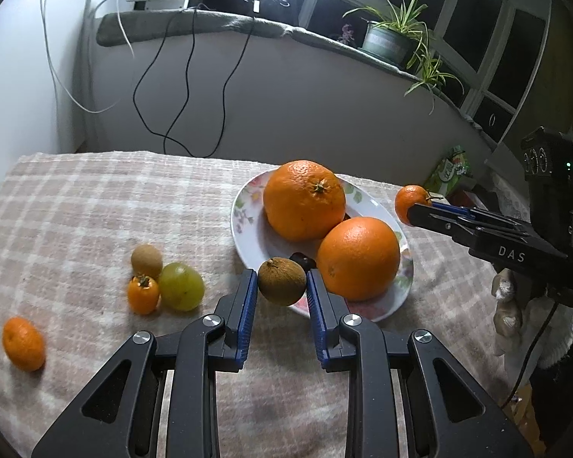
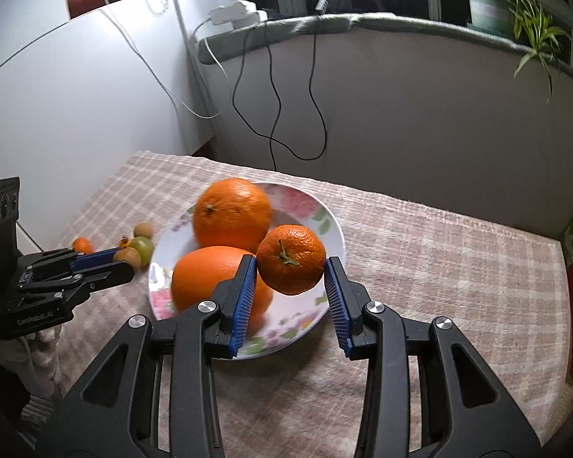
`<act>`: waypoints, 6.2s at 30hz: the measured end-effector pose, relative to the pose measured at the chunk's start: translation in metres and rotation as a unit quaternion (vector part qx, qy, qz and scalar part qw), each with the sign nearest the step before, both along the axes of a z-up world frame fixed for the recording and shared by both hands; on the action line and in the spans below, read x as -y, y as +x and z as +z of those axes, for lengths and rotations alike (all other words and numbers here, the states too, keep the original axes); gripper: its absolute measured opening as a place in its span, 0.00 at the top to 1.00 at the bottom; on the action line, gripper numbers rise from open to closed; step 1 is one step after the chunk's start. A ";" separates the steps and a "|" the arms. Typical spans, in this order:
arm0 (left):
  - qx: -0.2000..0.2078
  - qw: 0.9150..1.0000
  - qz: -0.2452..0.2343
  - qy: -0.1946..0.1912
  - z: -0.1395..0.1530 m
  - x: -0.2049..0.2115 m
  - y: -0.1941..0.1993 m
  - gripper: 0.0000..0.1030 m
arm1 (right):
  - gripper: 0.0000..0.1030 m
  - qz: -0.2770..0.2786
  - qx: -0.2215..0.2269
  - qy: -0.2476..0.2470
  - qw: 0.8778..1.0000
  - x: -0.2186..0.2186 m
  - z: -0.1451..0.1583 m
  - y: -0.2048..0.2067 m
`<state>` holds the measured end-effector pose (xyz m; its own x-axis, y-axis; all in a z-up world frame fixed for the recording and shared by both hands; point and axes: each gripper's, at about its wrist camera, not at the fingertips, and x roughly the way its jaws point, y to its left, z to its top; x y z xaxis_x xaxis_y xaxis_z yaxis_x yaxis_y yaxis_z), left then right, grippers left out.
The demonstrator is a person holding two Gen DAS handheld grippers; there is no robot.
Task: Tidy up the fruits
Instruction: 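Carry the small tangerine with the right gripper into the plate and release, then move the right gripper to the small orange tomato and close on it, then carry the small orange tomato with the right gripper over the plate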
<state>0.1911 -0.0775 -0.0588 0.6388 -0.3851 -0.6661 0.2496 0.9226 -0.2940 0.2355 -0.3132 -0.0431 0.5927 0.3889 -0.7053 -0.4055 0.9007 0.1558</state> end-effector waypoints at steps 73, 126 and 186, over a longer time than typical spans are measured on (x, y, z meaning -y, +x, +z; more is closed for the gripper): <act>0.019 0.999 0.037 0.015 0.010 -0.031 -0.022 0.34 | 0.08 -0.021 0.037 0.015 0.999 -0.022 0.023 -0.014; -0.028 0.988 0.154 -0.011 -0.037 -0.174 -0.059 0.59 | 0.50 0.096 -0.054 0.034 0.993 -0.191 -0.031 -0.046; -0.028 0.989 0.144 -0.008 -0.035 -0.166 -0.046 0.63 | 0.77 0.093 -0.001 -0.045 0.995 -0.225 -0.025 -0.036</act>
<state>0.1449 0.0881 -0.0938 0.6865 -0.2040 -0.6979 -0.0394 0.9480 -0.3159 0.1998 -0.0878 -0.0679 0.5150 0.4271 -0.7432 -0.5669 0.8201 0.0785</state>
